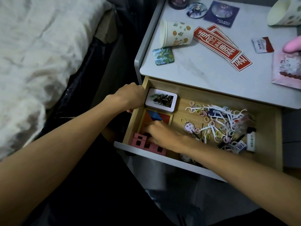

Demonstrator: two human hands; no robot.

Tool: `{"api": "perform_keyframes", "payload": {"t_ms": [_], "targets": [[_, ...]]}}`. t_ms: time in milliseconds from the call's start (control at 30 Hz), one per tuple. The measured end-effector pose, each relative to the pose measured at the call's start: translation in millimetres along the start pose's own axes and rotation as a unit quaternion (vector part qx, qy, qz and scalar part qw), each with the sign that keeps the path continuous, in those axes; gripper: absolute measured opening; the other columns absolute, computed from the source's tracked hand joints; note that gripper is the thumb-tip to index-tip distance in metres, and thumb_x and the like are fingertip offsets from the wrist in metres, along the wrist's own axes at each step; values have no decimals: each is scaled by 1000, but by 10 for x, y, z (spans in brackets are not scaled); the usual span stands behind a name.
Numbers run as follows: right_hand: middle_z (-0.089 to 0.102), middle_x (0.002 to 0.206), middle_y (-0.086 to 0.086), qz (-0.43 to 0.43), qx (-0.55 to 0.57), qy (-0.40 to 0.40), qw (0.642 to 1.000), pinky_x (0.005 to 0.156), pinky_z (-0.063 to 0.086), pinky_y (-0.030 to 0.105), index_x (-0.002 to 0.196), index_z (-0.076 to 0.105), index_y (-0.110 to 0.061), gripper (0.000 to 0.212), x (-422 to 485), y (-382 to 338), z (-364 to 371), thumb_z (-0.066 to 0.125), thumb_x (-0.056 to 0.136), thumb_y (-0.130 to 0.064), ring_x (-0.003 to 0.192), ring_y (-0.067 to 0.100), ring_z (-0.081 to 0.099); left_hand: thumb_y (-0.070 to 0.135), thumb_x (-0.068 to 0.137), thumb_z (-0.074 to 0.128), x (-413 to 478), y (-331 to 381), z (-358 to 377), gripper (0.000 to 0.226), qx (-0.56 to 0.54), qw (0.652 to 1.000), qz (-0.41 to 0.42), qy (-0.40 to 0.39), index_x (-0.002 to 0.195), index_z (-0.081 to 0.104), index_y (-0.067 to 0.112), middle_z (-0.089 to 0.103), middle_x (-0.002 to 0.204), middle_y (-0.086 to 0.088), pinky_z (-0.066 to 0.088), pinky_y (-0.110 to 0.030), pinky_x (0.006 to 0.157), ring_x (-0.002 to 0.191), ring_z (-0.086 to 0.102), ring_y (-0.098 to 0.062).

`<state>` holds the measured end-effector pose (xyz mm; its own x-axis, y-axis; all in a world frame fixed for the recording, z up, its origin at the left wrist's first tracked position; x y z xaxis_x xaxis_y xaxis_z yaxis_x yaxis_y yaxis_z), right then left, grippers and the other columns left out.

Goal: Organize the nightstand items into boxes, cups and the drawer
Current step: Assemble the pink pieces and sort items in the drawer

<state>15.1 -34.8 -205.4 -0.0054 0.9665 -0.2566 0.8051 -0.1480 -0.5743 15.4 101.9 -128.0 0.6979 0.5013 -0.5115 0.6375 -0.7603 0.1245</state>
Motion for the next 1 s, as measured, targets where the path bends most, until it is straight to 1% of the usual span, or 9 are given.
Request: {"api": "perform_keyframes", "payload": {"t_ms": [67, 167, 267, 400, 533, 600, 700, 833, 1000], "targets": [[70, 106, 4, 26, 30, -14, 999, 89, 55, 37, 107, 72, -13, 26, 37, 32, 16, 74, 81, -8, 102, 17, 66, 11, 96, 51, 1, 5, -9, 28, 16, 1000, 4, 5, 69, 61, 8, 63, 54, -4, 54, -27, 49, 48, 67, -16], [64, 123, 8, 57, 54, -23, 997, 101, 44, 27, 124, 66, -12, 38, -6, 39, -72, 73, 86, -14, 119, 20, 57, 12, 95, 50, -8, 24, -14, 25, 62, 998, 19, 26, 72, 61, 9, 57, 61, -2, 49, -31, 51, 56, 60, -18], [56, 135, 8, 90, 56, 18, 994, 99, 40, 22, 130, 59, -11, 38, -179, 209, -316, 63, 92, -8, 122, 19, 54, 12, 95, 49, -14, 30, 7, 28, 91, 995, 27, 26, 67, 53, 12, 53, 65, -3, 41, -29, 48, 57, 55, -18], [64, 116, 0, 155, 2, 105, 982, 99, 50, 32, 107, 68, -18, 15, -548, 719, -653, 65, 92, -19, 104, 13, 61, 12, 96, 48, -41, 87, -14, 31, 118, 992, 29, 26, 66, 39, 17, 44, 69, -2, 51, -37, 66, 74, 56, -23], [54, 119, -1, 148, -81, 75, 983, 102, 42, 34, 114, 64, -20, 27, -742, 906, -640, 68, 90, -33, 115, 15, 48, 14, 98, 46, -54, 137, -1, 16, 143, 989, 31, 33, 82, 46, 14, 38, 72, -1, 49, -36, 69, 82, 55, -25], [55, 113, -3, 124, -92, 81, 985, 97, 44, 33, 109, 65, -20, 20, -761, 903, -619, 66, 91, -30, 110, 14, 49, 15, 98, 46, -52, 149, 0, 11, 152, 987, 30, 34, 87, 48, 16, 38, 73, -1, 47, -36, 68, 87, 59, -26], [57, 102, -6, 91, -126, 44, 987, 93, 43, 31, 100, 66, -20, 8, -841, 939, -574, 64, 93, -25, 99, 12, 50, 14, 98, 46, -51, 150, 1, 12, 168, 985, 23, 32, 87, 46, 16, 38, 76, -2, 42, -35, 66, 81, 50, -24], [52, 97, -10, 95, -162, 5, 982, 95, 45, 30, 93, 68, -22, 3, -1067, 1142, -653, 65, 91, -21, 97, 8, 47, 14, 98, 46, -33, 165, 5, 16, 193, 980, 23, 36, 101, 61, 11, 43, 83, -4, 41, -35, 66, 84, 54, -25], [47, 101, -18, 84, -126, 9, 988, 104, 38, 27, 101, 66, -29, 15, -1010, 894, -611, 60, 93, -40, 104, 3, 44, 19, 100, 46, -25, 185, 9, 15, 200, 979, 32, 39, 99, 60, 12, 42, 80, -3, 41, -34, 66, 82, 53, -23]]}}
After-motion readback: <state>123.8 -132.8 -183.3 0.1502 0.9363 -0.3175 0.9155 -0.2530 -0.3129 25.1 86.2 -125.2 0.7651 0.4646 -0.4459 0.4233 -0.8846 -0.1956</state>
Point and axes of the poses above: each hand's wrist, its own x-axis towards the middle knuckle, its own z-axis out of the palm, y = z × x, the point moved 5 cm from there along x, towards the middle knuckle
